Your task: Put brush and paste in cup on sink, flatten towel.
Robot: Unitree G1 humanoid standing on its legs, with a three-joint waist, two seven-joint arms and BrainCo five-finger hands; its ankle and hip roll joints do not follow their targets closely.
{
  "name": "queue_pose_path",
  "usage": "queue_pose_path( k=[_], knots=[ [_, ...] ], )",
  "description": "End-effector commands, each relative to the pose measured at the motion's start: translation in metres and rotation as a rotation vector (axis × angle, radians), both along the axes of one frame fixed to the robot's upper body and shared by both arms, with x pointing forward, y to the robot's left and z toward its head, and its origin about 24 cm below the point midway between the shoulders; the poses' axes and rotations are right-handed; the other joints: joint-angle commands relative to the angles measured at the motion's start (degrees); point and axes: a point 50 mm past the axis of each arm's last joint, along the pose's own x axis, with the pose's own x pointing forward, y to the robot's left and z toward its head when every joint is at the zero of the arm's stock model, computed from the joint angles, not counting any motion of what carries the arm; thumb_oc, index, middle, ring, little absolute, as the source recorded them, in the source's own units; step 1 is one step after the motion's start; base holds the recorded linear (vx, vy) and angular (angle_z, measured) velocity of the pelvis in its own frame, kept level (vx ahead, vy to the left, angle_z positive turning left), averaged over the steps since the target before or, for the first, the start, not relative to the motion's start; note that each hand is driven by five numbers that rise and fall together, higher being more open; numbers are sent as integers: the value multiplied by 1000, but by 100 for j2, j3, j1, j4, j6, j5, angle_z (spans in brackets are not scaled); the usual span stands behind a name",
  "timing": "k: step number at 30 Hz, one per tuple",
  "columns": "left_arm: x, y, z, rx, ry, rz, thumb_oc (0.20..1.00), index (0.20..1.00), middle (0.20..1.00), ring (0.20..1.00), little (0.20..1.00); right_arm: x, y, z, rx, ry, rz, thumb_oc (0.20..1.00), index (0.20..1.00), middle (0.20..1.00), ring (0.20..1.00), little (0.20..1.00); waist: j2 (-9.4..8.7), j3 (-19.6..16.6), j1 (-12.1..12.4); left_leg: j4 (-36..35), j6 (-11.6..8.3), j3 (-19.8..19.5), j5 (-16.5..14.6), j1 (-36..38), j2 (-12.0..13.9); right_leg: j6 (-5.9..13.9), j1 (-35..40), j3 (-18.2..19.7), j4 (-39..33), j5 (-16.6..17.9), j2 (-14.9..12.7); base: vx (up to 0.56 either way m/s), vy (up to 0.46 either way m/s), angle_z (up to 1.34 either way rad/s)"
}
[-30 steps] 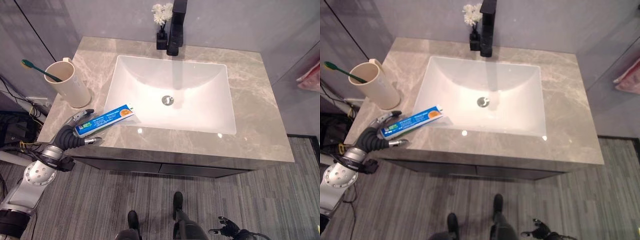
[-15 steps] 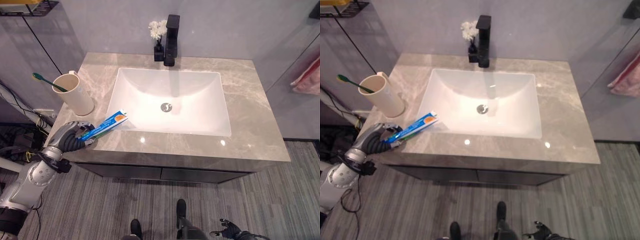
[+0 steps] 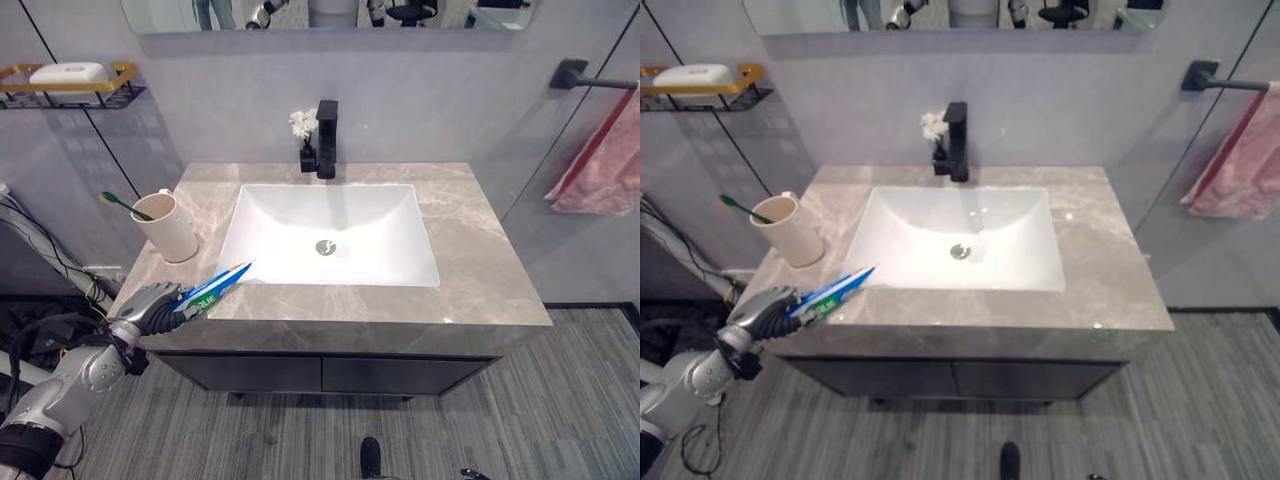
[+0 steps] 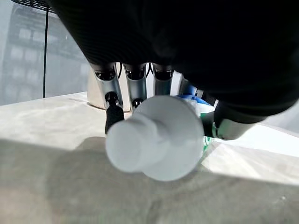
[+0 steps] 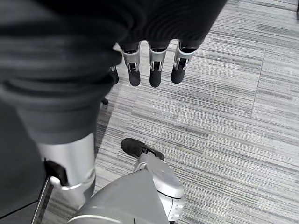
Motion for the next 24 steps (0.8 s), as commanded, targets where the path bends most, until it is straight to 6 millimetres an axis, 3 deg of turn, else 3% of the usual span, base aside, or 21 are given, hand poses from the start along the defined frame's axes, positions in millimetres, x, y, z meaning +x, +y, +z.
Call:
queue_pose_path(
  k=[1,5,9,10,12,14,15,17,18,19,20,22,23,24],
  knots=[
    [-19,9,-26,63,128,33,200,200,200,200,200,-1,-15,4,-51,3,-69,1000,1000,1000,1000,1000,-134,50,-31,66,-269,-493,210,-219,488,598,420,33,56,-62,-651,0,0,0],
    [-14,8,-12,65,58,28,200,200,200,200,200,-9,-19,5,-55,19,-127,1000,1000,1000,1000,1000,-123,-11,-12,66,-278,-494,221,-162,507,597,487,6,56,-59,-650,0,0,0],
    [-1,7,28,113,-113,-5,200,200,200,200,200,-29,-31,7,-34,24,-346,1000,1000,1000,1000,1000,-164,-97,-51,66,-305,-527,210,-115,517,601,578,-45,56,-60,-656,0,-4,2],
    [-1,7,29,114,-114,-6,200,200,200,200,200,-28,-31,7,-32,23,-348,1000,1000,1000,1000,1000,-165,-92,-51,66,-305,-532,211,-115,517,601,581,-51,56,-62,-657,21,-2,7],
    [6,4,59,68,-268,-2,200,200,200,200,200,-42,-50,15,-47,-23,-620,1000,1000,1000,1000,1000,-227,-146,-80,66,-320,-565,199,-103,526,601,631,-109,56,-67,-663,9,-20,9],
    [8,1,68,47,-317,-6,200,200,200,200,200,-44,-57,19,-60,-54,-710,1000,1000,1000,1000,1000,-249,-169,-89,66,-320,-573,198,-111,526,602,625,-124,56,-59,-666,-7,-23,6],
    [12,-8,96,10,-461,-38,200,200,200,200,200,-36,-93,39,-115,-245,-1007,1000,1000,1000,1000,1000,-299,-200,-124,66,-323,-579,166,-89,529,614,644,-136,56,-50,-667,-5,-13,6],
    [11,-12,106,1,-512,-52,200,200,200,200,200,-34,-100,44,-117,-291,-1058,1000,1000,1000,1000,1000,-319,-215,-131,66,-325,-561,168,-95,527,619,631,-127,56,-36,-670,-3,-6,2],
    [11,-15,116,-4,-565,-66,200,200,200,200,200,-26,-116,55,-139,-389,-1134,1000,1000,1000,1000,1000,-341,-239,-180,66,-332,-542,113,-61,532,637,653,-122,56,-56,-664,0,0,0],
    [11,-15,116,-5,-568,-66,200,200,200,200,200,-26,-117,56,-140,-392,-1136,1000,1000,1000,1000,1000,-341,-226,-171,66,-328,-539,149,-77,526,629,635,-115,56,-26,-668,-18,14,-5],
    [11,-20,132,-25,-663,-81,200,200,200,200,200,-3,-144,80,-194,-576,-1170,1000,1000,1000,1000,1000,-374,-260,-219,66,-327,-511,128,-62,526,636,624,-90,56,-4,-666,-48,14,-9],
    [10,-24,144,-30,-752,-93,200,200,200,200,200,28,-167,113,-253,-789,-1131,1000,1000,1000,1000,1000,-384,-293,-269,66,-317,-459,64,-19,531,671,609,-32,56,-7,-659,3,35,-12],
    [6,-28,159,-20,-862,-101,200,200,200,200,200,75,-179,167,-307,-1092,-949,1000,1000,1000,1000,1000,-385,-312,-365,66,-294,-399,40,20,524,700,581,34,56,35,-655,1,41,-12],
    [4,-27,160,-6,-872,-96,200,200,200,200,200,87,-177,188,-359,-1181,-863,1000,1000,1000,1000,1000,-378,-327,-385,66,-279,-368,60,22,519,700,554,66,56,82,-663,-2,48,-11]
  ],
)
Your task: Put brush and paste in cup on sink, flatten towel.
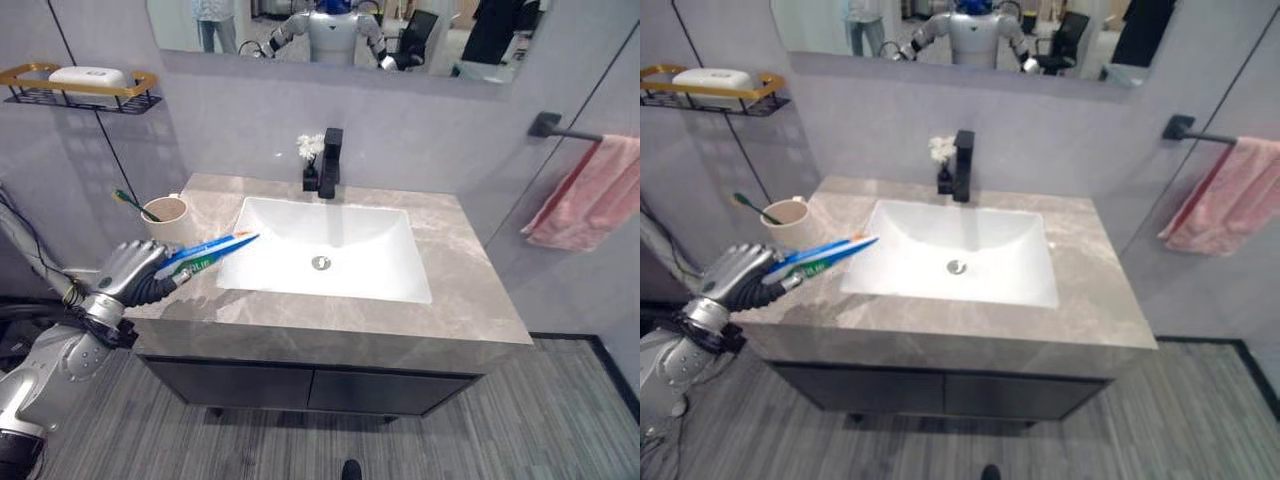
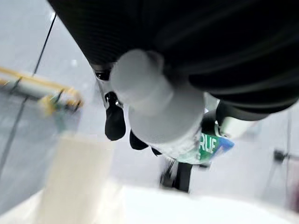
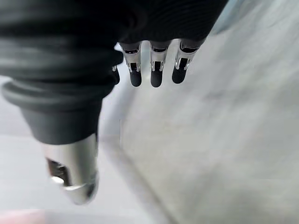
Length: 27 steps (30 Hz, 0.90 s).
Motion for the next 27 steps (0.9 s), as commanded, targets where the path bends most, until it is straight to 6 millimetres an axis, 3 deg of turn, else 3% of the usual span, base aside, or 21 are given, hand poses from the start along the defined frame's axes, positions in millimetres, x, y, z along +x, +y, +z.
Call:
queue_pose_path(
  k=[1,2,3,4,5,7,8,9,11,12,13,14,15,17,19,20,21,22,23,24,27],
  knots=[
    [0,-11,64,-1,-376,-46,200,200,200,200,200,54,-7,79,-411,-199,101,1000,1000,1000,1000,1000,194,-227,-57,64,-286,-352,106,-245,537,710,285,113,55,70,-652,-27,22,-17],
    [0,-11,64,0,-378,-47,200,200,200,200,200,54,-5,79,-414,-195,98,1000,1000,1000,1000,1000,181,-222,-46,64,-282,-344,152,-267,530,699,257,124,55,111,-657,15,38,-14],
    [-1,-12,71,11,-420,-45,200,200,200,200,200,74,2,115,-550,-286,176,1000,1000,1000,1000,1000,196,-253,-90,64,-273,-317,98,-227,523,717,271,148,55,93,-656,-2,29,-15],
    [-1,-13,75,26,-444,-44,200,200,200,200,200,82,10,133,-632,-333,205,1000,1000,1000,1000,1000,207,-262,-111,64,-259,-298,74,-206,516,722,274,166,55,98,-655,-10,47,-10],
    [-2,-17,84,50,-485,-54,200,200,200,200,200,97,30,170,-796,-410,286,1000,1000,1000,1000,1000,182,-288,-120,64,-228,-254,110,-201,488,714,230,221,55,163,-657,-31,25,-13],
    [-3,-20,88,50,-511,-69,200,200,200,200,200,102,40,182,-849,-452,325,1000,1000,1000,1000,1000,179,-304,-122,64,-211,-243,106,-197,477,717,221,251,55,167,-658,-22,23,-19],
    [-3,-23,95,58,-539,-85,200,200,200,200,200,115,64,203,-929,-527,431,1000,1000,1000,1000,1000,149,-321,-105,64,-194,-209,90,-163,466,724,217,286,55,175,-661,-10,21,-13],
    [-3,-23,96,59,-541,-84,200,200,200,200,200,116,65,203,-929,-528,433,1000,1000,1000,1000,1000,145,-316,-109,64,-192,-203,90,-165,463,726,211,293,55,177,-663,-17,18,-7],
    [-1,-39,110,62,-583,-164,200,200,200,200,200,141,106,224,-949,-647,703,1000,1000,1000,1000,1000,80,-328,-78,64,-176,-184,87,-137,447,731,234,308,55,182,-677,-26,14,-8],
    [0,-44,113,58,-591,-186,200,200,200,200,200,149,121,227,-925,-685,811,1000,1000,1000,1000,1000,65,-334,-62,64,-174,-187,41,-105,447,747,263,305,57,150,-680,-31,6,-7],
    [0,-44,113,58,-592,-184,200,200,200,200,200,149,121,228,-923,-687,813,1000,1000,1000,1000,1000,55,-321,-67,64,-173,-183,79,-119,441,737,248,312,55,182,-684,-8,18,-6],
    [1,-58,117,20,-603,-254,200,200,200,200,200,164,157,229,-825,-763,1040,1000,1000,1000,1000,1000,5,-329,-14,64,-167,-174,44,-76,424,747,288,305,60,165,-688,-41,-3,-6],
    [1,-57,117,20,-604,-252,200,200,200,200,200,165,157,229,-824,-766,1042,1000,1000,1000,1000,1000,-4,-317,-19,64,-166,-170,82,-92,416,737,270,312,56,196,-693,-30,4,-6],
    [3,-70,120,-11,-606,-320,200,200,200,200,200,179,184,226,-693,-829,1198,1000,1000,1000,1000,1000,-50,-312,31,64,-158,-171,92,-84,403,738,289,311,55,209,-714,-28,6,-4],
    [5,-86,120,-42,-587,-399,200,200,200,200,200,192,237,226,-577,-892,1438,1000,1000,1000,1000,1000,-95,-302,155,64,-152,-186,108,-80,390,727,311,296,58,218,-729,-39,15,1],
    [5,-86,121,-41,-588,-396,200,200,200,200,200,193,238,227,-576,-894,1440,1000,1000,1000,1000,1000,-94,-296,141,64,-152,-183,107,-79,389,727,311,298,59,217,-730,-31,29,3],
    [6,-94,119,-65,-584,-433,200,200,200,200,200,191,285,234,-519,-1013,1592,1000,1000,1000,1000,1000,-78,-262,240,64,-139,-227,71,-53,379,726,366,260,69,180,-743,0,0,0],
    [6,-93,120,-63,-586,-430,200,200,200,200,200,192,286,235,-520,-1016,1593,1000,1000,1000,1000,1000,-89,-253,225,64,-137,-224,105,-70,372,717,350,267,62,209,-748,-14,31,-1],
    [4,-101,122,-71,-601,-465,200,200,200,200,200,188,314,243,-407,-1150,1650,1000,1000,1000,1000,1000,-90,-247,288,64,-124,-268,117,-102,361,709,352,230,65,209,-771,0,0,0],
    [4,-101,122,-70,-601,-465,200,200,200,200,200,188,315,243,-406,-1151,1650,1000,1000,1000,1000,1000,-93,-245,281,64,-123,-271,118,-103,360,709,353,227,65,208,-773,0,0,0],
    [2,-112,114,-125,-578,-531,200,200,200,200,200,180,361,250,-183,-1331,1725,1000,1000,1000,1000,1000,-99,-214,447,64,-102,-359,130,-142,331,696,399,118,65,189,-815,-6,20,17]
  ],
)
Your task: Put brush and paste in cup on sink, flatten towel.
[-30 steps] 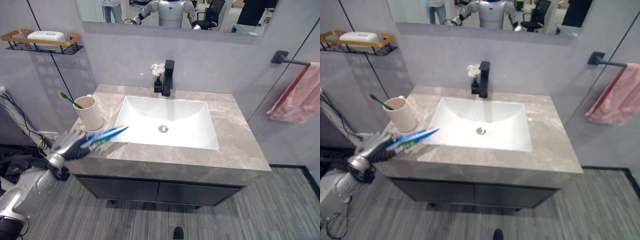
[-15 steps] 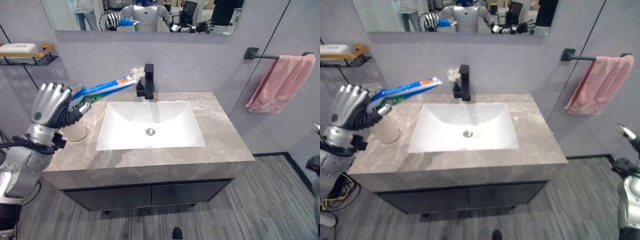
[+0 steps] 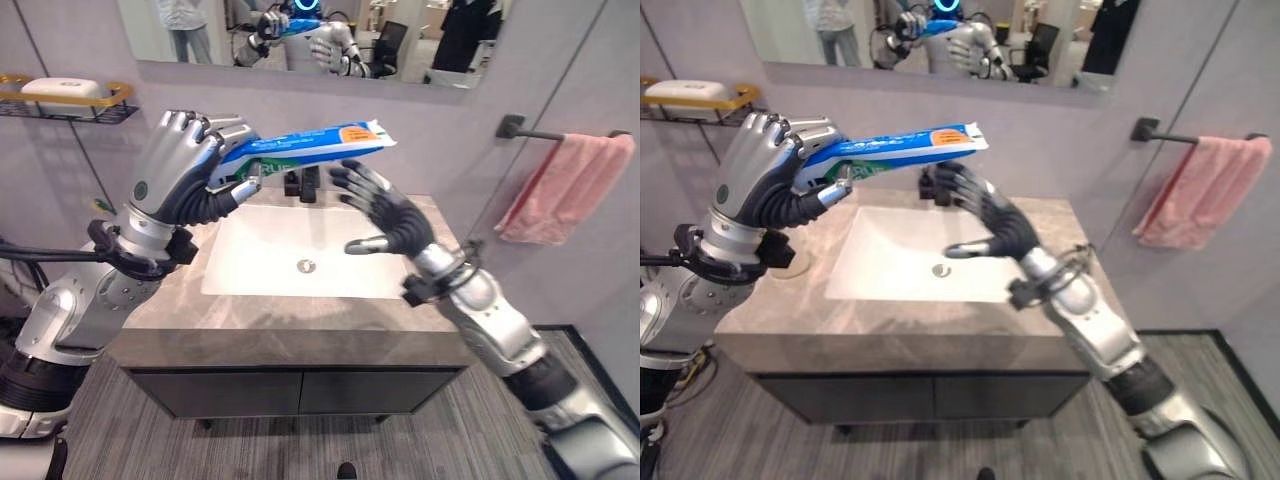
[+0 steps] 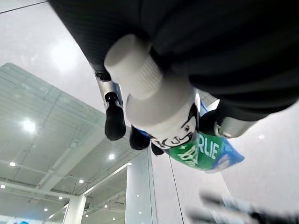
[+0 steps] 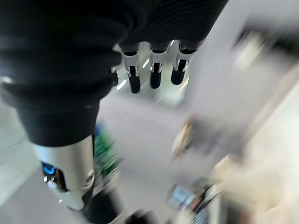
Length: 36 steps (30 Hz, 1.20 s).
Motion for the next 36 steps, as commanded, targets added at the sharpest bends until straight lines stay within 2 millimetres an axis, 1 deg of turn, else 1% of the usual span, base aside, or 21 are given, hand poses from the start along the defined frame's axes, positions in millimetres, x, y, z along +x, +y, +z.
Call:
queue_pose_path(
  k=[1,3,4,6,7,9,10,14,20,24,26,33,36],
  knots=[
    [-6,-11,18,-86,-74,-96,200,200,200,200,200,1,10,32,153,-75,72,1000,1000,1000,1000,1000,-119,-141,78,36,-63,-560,143,-357,297,770,313,-19,16,25,-904,1,20,18],
    [-7,-11,11,-105,-50,-111,200,200,200,200,200,-6,21,41,247,-77,148,1000,1000,1000,1000,1000,-134,-111,166,36,-49,-611,145,-387,283,759,342,-92,23,12,-927,8,16,10],
    [-8,-10,8,-120,-37,-111,200,200,200,200,200,-7,24,40,252,-71,153,1000,1000,1000,1000,1000,-143,-109,177,36,-44,-634,146,-391,276,757,359,-122,25,4,-942,21,17,7],
    [-9,-9,2,-147,-15,-123,200,200,200,200,200,-12,26,49,291,-102,183,1000,1000,1000,1000,1000,-161,-100,227,36,-31,-683,141,-401,254,750,386,-167,29,-9,-964,20,16,15],
    [-9,-8,-2,-166,-2,-125,200,200,200,200,200,-14,29,49,331,-88,206,1000,1000,1000,1000,1000,-162,-99,245,36,-24,-708,144,-414,239,744,404,-188,25,-15,-977,8,10,22],
    [-8,-8,-6,-177,11,-120,200,200,200,200,200,-15,31,49,350,-78,222,1000,1000,1000,1000,1000,-167,-107,258,36,-23,-715,148,-422,233,743,410,-214,22,-17,-985,7,8,13],
    [-8,-9,-9,-190,27,-133,200,200,200,200,200,-18,36,50,360,-74,255,1000,1000,1000,1000,1000,-169,-112,283,36,-21,-730,152,-432,224,738,411,-235,18,-21,-991,0,0,0],
    [-8,-11,-13,-207,48,-152,200,200,200,200,200,-22,43,52,373,-60,300,1000,1000,1000,1000,1000,-159,-121,311,36,-22,-739,169,-451,225,728,405,-260,19,-27,-999,0,0,0],
    [-6,-14,-25,-252,122,-183,200,200,200,200,200,-21,48,57,362,-87,283,1000,1000,1000,1000,1000,-126,-145,325,36,-27,-752,178,-452,233,712,424,-284,21,-37,-1002,0,0,0],
    [-4,-15,-34,-300,199,-222,200,200,200,200,200,-19,54,56,368,-65,294,1000,1000,1000,1000,1000,-102,-159,330,36,-27,-733,188,-452,230,708,412,-277,18,-27,-1003,0,0,0],
    [-3,-15,-36,-315,215,-228,200,200,200,200,200,-18,54,56,368,-61,294,1000,1000,1000,1000,1000,-97,-161,334,36,-28,-729,190,-452,228,708,408,-279,17,-22,-1005,0,0,0],
    [2,-17,-57,-372,337,-242,200,200,200,200,200,-17,57,57,392,-37,300,1000,1000,1000,1000,1000,-47,-162,347,36,-22,-712,193,-455,227,707,382,-235,11,-6,-1009,0,0,0],
    [2,-19,-60,-381,362,-248,200,200,200,200,200,-16,56,58,404,-37,296,1000,1000,1000,1000,1000,-33,-163,351,36,-22,-712,194,-457,232,707,373,-231,10,-7,-1008,0,0,0]
  ],
)
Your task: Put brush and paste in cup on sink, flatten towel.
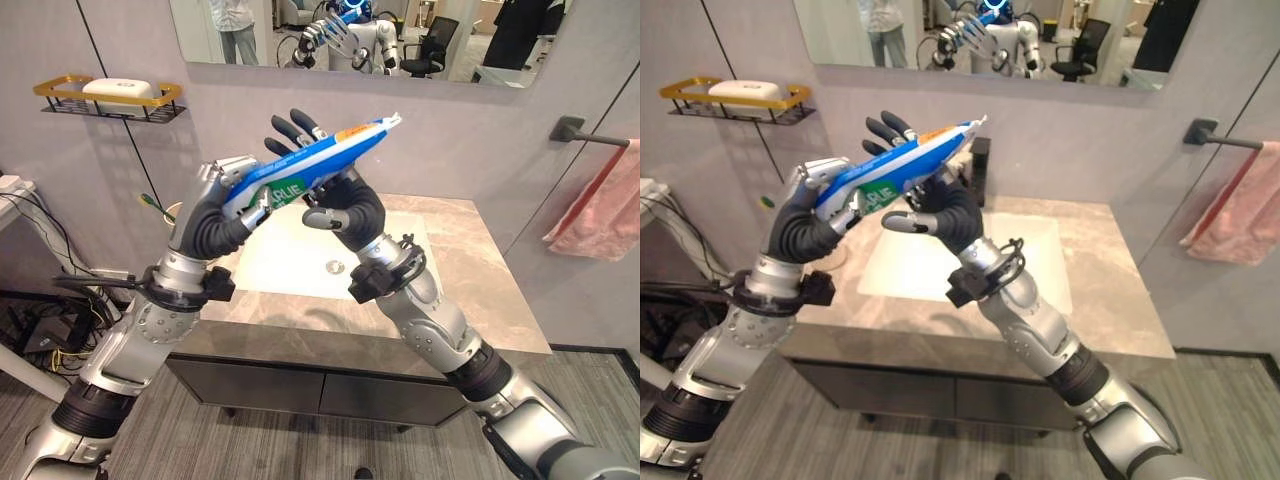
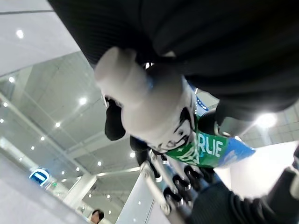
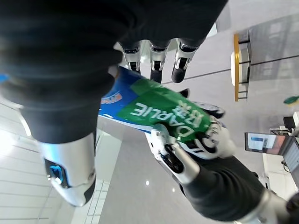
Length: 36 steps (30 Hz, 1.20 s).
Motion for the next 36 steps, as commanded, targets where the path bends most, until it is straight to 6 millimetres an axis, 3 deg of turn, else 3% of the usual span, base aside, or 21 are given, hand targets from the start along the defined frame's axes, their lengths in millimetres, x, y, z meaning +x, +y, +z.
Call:
queue_pose_path(
  k=[1,18,22,25,31,32,33,35,36],
  knots=[
    [4,-3,-12,2,88,-38,200,200,200,200,200,-8,10,44,165,-140,66,1000,1000,1000,1000,1000,-283,-235,71,34,-35,-516,201,-455,252,689,274,5,58,129,-923,0,0,0],
    [8,-4,-38,14,228,-40,200,200,200,200,200,-4,10,45,178,-119,28,1000,1000,1000,1000,1000,-223,-233,69,34,-27,-497,192,-440,264,678,283,9,64,103,-905,0,0,0],
    [8,-4,-44,6,260,-40,200,200,200,200,200,-2,7,42,183,-108,9,758,758,758,758,758,-213,-220,71,34,-32,-497,197,-448,269,675,285,7,65,91,-902,0,0,0],
    [6,-2,-50,-3,291,-42,200,200,200,200,200,1,-8,48,191,-145,-71,721,721,721,721,721,-217,-209,47,34,-38,-544,204,-472,297,660,291,5,67,68,-877,0,0,0],
    [5,-3,-58,-24,336,-45,200,200,200,200,200,7,-18,45,248,-106,-126,460,460,460,460,460,-222,-209,41,34,-26,-560,202,-469,300,640,298,-3,74,51,-850,0,0,0],
    [5,-3,-60,-25,346,-42,200,200,200,200,200,7,-18,43,249,-100,-128,460,460,460,460,460,-222,-204,34,34,-24,-558,201,-463,301,637,297,-4,78,49,-849,0,0,0],
    [5,-4,-62,-29,355,-45,200,200,200,200,200,6,-19,41,249,-93,-128,354,354,354,354,354,-223,-199,26,34,-22,-562,199,-460,303,638,305,-11,83,50,-853,0,0,0],
    [5,-4,-63,-29,357,-44,200,200,200,200,200,6,-19,40,249,-89,-131,282,282,282,282,282,-226,-200,25,34,-21,-565,197,-459,302,640,310,-17,81,48,-854,0,0,0],
    [5,-3,-64,-31,366,-42,200,200,200,200,200,6,-20,38,249,-83,-135,200,200,200,200,200,-231,-195,29,34,-16,-575,191,-458,300,642,311,-29,79,50,-856,0,0,0]
  ],
)
